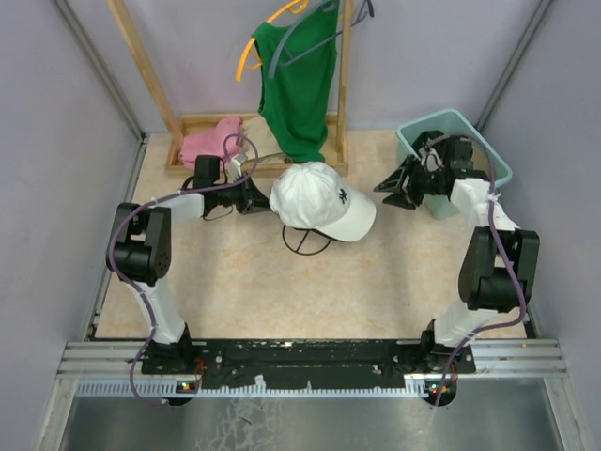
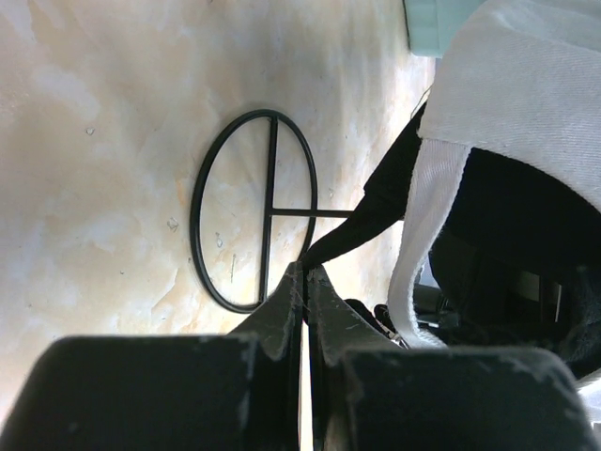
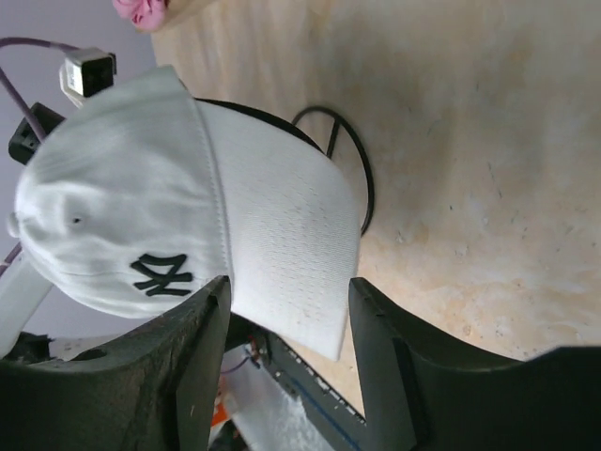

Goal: Stack the hats

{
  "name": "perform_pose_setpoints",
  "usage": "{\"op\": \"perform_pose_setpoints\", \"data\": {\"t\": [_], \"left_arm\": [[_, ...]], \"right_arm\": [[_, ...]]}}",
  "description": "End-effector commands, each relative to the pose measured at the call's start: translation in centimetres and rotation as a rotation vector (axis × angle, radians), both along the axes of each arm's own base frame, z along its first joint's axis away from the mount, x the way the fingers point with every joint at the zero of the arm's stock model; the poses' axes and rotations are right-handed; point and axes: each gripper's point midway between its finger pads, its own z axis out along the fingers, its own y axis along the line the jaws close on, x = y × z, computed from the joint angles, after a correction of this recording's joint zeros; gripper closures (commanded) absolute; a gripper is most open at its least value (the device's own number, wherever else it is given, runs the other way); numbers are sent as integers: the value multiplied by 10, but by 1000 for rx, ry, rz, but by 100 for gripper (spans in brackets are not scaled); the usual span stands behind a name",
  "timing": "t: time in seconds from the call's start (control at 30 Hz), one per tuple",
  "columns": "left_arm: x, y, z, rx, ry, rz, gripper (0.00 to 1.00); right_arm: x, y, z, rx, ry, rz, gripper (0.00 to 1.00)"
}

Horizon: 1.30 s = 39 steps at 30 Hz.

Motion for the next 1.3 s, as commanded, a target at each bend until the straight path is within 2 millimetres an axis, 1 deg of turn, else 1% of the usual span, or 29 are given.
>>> {"op": "perform_pose_setpoints", "data": {"t": [0.0,0.17,0.27,0.3,0.37,0.47,0.53,0.6,0.67,0.73,0.83,0.9,0.97,1.03,1.13,1.27], "left_arm": [[-4,8,-6,24,0,17,99],[-7,8,0,14,-8,28,99],[-8,8,3,7,-12,34,99],[-8,8,3,4,-12,32,99],[-8,8,5,-4,-11,32,99],[-8,7,11,-16,-21,36,98],[-7,7,14,-22,-30,41,97],[-8,7,17,-24,-35,42,96],[-8,8,18,-26,-37,51,92],[-7,8,22,-40,-41,62,87],[-7,7,34,-79,-55,76,79],[-6,7,43,-95,-71,83,77],[-5,7,48,-99,-80,87,72],[-4,8,49,-98,-87,90,72],[-2,9,50,-106,-85,96,72],[1,9,53,-119,-88,107,67]], "right_arm": [[10,-11,48,-116,-151,-13,46],[16,-2,71,-53,-210,12,45],[27,-6,88,-76,-268,-22,45],[33,-11,93,-118,-293,-42,45],[48,-29,101,-233,-330,-102,44],[70,-66,104,-435,-331,-219,41],[79,-91,105,-557,-315,-291,40],[92,-117,102,-679,-281,-355,40],[96,-139,95,-787,-220,-388,39],[101,-157,86,-873,-161,-396,38],[105,-182,75,-977,-73,-406,38],[108,-194,70,-996,-50,-417,37],[113,-202,66,-974,-45,-428,37],[117,-208,61,-965,-37,-427,37],[128,-209,47,-922,-30,-412,38],[146,-206,31,-883,-35,-414,38]]}}
